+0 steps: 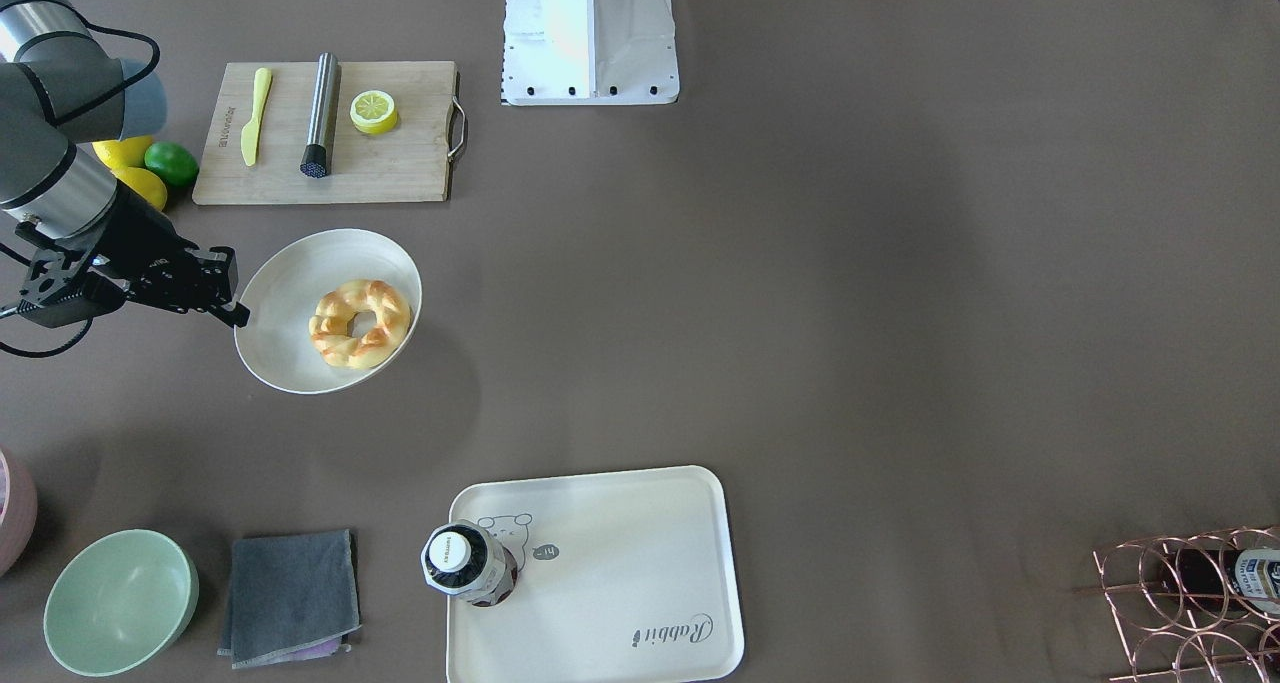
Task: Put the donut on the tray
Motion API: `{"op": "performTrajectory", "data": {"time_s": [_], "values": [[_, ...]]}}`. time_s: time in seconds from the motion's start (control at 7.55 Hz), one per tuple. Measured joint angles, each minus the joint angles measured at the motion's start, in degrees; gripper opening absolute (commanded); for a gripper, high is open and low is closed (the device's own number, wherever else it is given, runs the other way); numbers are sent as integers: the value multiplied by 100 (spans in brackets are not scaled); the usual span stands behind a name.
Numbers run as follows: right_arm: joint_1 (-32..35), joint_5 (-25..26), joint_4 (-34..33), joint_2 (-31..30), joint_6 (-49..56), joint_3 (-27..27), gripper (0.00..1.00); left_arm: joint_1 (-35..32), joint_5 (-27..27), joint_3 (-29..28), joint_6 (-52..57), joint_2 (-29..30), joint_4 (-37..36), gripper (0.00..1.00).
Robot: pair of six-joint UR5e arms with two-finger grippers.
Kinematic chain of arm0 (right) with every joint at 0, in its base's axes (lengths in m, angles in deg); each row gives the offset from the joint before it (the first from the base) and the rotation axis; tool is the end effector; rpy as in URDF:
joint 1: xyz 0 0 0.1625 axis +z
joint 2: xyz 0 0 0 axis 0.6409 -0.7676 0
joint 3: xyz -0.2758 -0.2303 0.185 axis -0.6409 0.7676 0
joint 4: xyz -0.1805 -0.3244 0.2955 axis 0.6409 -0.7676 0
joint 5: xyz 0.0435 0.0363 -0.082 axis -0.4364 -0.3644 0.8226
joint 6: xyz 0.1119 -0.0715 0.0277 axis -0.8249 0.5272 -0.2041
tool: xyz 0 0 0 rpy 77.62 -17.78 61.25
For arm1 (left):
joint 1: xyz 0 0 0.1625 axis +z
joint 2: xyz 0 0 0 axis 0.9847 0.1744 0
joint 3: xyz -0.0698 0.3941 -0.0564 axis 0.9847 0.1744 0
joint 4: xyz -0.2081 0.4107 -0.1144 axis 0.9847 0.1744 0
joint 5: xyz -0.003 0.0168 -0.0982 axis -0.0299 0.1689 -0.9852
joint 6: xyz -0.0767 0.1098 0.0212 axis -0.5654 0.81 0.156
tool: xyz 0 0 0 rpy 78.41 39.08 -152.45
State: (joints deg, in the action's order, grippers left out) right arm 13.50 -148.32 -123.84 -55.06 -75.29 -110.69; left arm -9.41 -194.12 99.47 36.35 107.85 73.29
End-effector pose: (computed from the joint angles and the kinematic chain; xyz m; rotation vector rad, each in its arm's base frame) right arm -0.3401 -0.5430 0.4205 0.1784 -1.1011 0.0542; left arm -0.0414 -0.6439 0.5244 0.3451 0.6672 0.1450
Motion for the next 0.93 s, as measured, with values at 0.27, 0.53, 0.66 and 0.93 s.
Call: {"op": "performTrajectory", "data": {"time_s": [0.27,0.53,0.66,0.93], "values": [[-66,62,-498,654,-404,-19,0,2,-2,-171,-31,71,52,98],[-357,383,-1498,1338,-658,-296,0,20,-19,-261,-51,104,58,98],[-556,603,-2156,1652,-727,-546,0,67,-28,-374,-54,165,57,98],[-1073,1113,-2988,2137,-1135,-945,0,428,-34,-482,-182,350,99,98]]}}
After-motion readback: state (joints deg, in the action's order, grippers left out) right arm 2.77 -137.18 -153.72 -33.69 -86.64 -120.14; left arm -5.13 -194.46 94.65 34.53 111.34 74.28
